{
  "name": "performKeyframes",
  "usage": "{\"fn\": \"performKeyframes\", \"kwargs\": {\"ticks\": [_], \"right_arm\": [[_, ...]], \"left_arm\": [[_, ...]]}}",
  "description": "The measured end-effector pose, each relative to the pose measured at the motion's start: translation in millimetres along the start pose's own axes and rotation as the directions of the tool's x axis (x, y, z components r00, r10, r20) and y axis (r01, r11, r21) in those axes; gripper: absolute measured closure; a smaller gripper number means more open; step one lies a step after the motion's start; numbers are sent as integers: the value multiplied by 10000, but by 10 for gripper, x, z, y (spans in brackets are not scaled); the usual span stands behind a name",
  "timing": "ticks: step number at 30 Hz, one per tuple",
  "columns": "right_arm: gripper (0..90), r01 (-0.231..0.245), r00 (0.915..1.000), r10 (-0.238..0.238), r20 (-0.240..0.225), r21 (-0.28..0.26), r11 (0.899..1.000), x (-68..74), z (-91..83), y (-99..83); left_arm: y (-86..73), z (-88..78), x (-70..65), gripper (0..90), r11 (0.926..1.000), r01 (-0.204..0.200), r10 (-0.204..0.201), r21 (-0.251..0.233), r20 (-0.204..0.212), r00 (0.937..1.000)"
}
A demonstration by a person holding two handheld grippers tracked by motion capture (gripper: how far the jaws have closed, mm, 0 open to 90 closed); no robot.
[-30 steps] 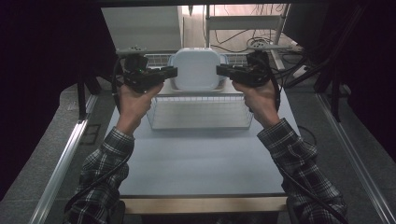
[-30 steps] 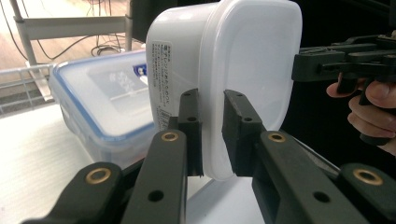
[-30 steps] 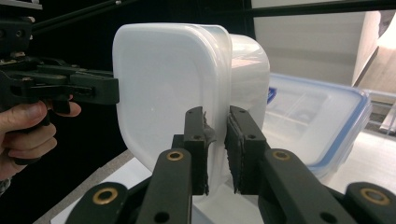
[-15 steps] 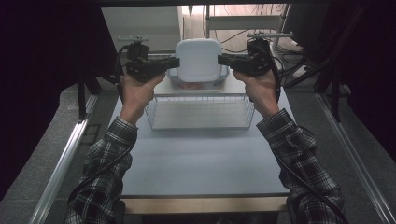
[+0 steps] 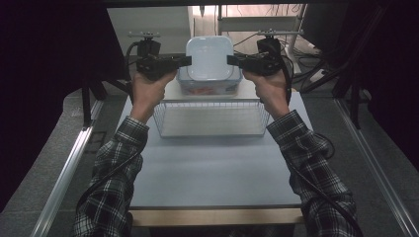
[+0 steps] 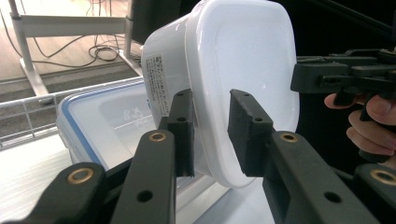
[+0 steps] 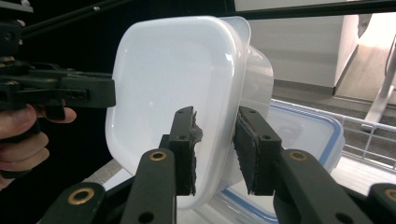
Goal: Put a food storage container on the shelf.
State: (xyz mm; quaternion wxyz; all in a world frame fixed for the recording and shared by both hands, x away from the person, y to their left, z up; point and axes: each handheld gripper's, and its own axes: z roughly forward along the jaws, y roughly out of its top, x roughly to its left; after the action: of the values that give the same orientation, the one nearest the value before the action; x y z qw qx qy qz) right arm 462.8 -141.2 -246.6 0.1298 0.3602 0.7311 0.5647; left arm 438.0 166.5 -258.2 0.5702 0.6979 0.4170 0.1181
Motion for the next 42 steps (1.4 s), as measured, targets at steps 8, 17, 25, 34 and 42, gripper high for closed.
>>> {"fn": "performKeyframes", "kwargs": {"ticks": [8, 17, 25, 34, 42], "right_arm": [[639, 165, 9996, -166, 214, 51, 9999, -12, 53, -1], [552, -242, 9991, 241, 361, 30, 9997, -63, 120, -10], [547, -17, 9956, 25, 935, -91, 10000, -69, 163, 46], [553, -124, 9931, 139, 1164, -139, 9998, -143, 237, 102], [395, 105, 9983, -99, 582, -99, 9999, -109, 142, 112]], "left_arm": [[66, 86, 39, 682, 9999, 146, -145, 74, -170, 9997], [122, 187, 52, 630, 9997, -142, 157, 198, -737, 9972], [133, 228, 57, 586, 9999, -104, 118, 133, -1065, 9942], [181, 279, 74, 566, 9991, -369, 395, 217, -1318, 9905], [191, 210, -33, 414, 9964, -809, 824, 265, -627, 9946]]}}
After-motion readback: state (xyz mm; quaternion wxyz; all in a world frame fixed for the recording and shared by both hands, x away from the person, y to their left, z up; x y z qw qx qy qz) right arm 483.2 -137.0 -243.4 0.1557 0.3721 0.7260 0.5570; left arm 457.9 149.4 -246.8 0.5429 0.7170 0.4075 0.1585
